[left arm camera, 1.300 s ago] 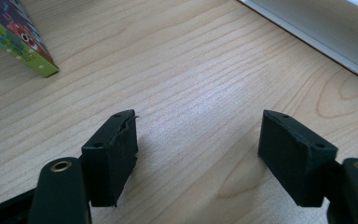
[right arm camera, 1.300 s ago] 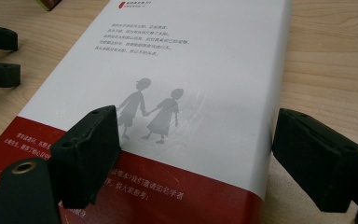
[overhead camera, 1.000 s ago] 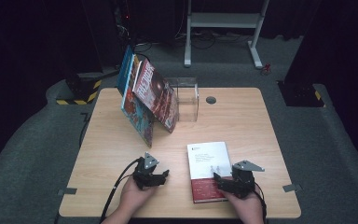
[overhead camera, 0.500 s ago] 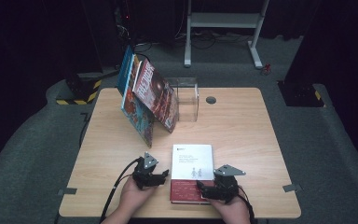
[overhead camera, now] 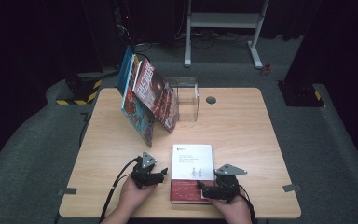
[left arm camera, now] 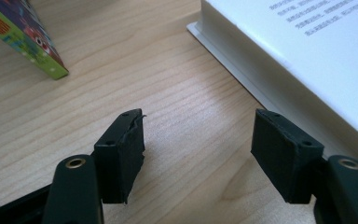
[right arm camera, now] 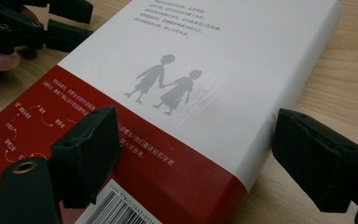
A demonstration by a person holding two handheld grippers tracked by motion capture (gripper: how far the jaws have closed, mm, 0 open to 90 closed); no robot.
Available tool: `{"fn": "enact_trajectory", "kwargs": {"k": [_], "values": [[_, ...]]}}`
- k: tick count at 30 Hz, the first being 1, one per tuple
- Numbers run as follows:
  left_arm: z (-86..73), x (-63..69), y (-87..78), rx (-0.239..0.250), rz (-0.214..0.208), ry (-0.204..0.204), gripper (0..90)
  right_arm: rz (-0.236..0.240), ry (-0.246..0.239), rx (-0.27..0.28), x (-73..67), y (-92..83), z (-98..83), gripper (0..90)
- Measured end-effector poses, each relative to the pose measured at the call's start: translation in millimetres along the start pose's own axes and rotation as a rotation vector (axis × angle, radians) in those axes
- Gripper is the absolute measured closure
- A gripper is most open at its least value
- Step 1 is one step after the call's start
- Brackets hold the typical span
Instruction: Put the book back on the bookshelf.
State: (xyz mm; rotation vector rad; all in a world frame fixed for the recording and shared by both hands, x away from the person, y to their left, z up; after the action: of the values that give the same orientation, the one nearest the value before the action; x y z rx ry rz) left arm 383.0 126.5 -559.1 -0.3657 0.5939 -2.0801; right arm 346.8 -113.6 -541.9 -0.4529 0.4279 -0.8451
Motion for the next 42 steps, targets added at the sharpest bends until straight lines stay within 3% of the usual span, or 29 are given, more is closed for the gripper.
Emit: {"fn": "enact_trajectory", "kwargs": {"k": [6, 8, 9, 12, 15, 23, 28, 34, 37, 42], "values": [[10.5, 3.1, -8.4, 0.050, -0.018, -0.023, 34.4, 0.006, -0.010, 0.005, 1.2, 0.3, 0.2, 15.1], [15.1, 5.3, -12.3, 0.073, -0.038, -0.046, 34.2, 0.007, -0.009, 0.005, 1.3, 0.4, 0.2, 15.1], [20.0, 8.6, -15.7, 0.102, -0.072, -0.066, 34.2, 0.008, -0.010, 0.005, 1.4, 0.4, 0.2, 15.1], [22.6, 15.1, -16.7, 0.113, -0.107, -0.082, 33.8, 0.008, -0.008, 0.004, 1.3, 0.4, 0.2, 15.1], [22.5, 24.7, -12.0, 0.092, -0.133, -0.068, 30.3, 0.010, 0.004, -0.004, 1.2, 0.3, 0.0, 14.9], [27.1, 40.7, -3.8, 0.092, -0.198, -0.095, 26.4, 0.014, -0.002, 0.001, 2.2, 0.8, 0.1, 14.7], [28.3, 48.2, 5.9, 0.071, -0.201, -0.080, 23.1, 0.013, 0.002, 0.002, 2.1, 0.7, -0.2, 14.6], [24.6, 49.8, 15.2, 0.041, -0.205, -0.117, 16.5, 0.015, 0.003, 0.002, 2.5, 0.9, -0.4, 14.5], [21.8, 52.2, 17.1, 0.027, -0.245, -0.145, 14.8, 0.015, 0.003, 0.002, 2.4, 0.9, -0.4, 14.5], [18.9, 56.1, 18.1, 0.029, -0.271, -0.175, 11.9, 0.014, 0.003, 0.001, 2.2, 0.9, -0.4, 14.5]]}}
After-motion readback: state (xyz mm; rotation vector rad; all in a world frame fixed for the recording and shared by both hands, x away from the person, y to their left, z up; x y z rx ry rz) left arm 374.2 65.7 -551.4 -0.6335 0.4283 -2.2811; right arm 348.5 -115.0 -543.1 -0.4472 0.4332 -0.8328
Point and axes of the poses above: each handheld gripper's, and its own axes: y roughly forward along the jaws, z roughly out of its top, x roughly to its right, the point moved 6 cm from there along y, roughly forward along the jaws, and after that the axes turned 8 degrees about x, right-handed, at the moved point
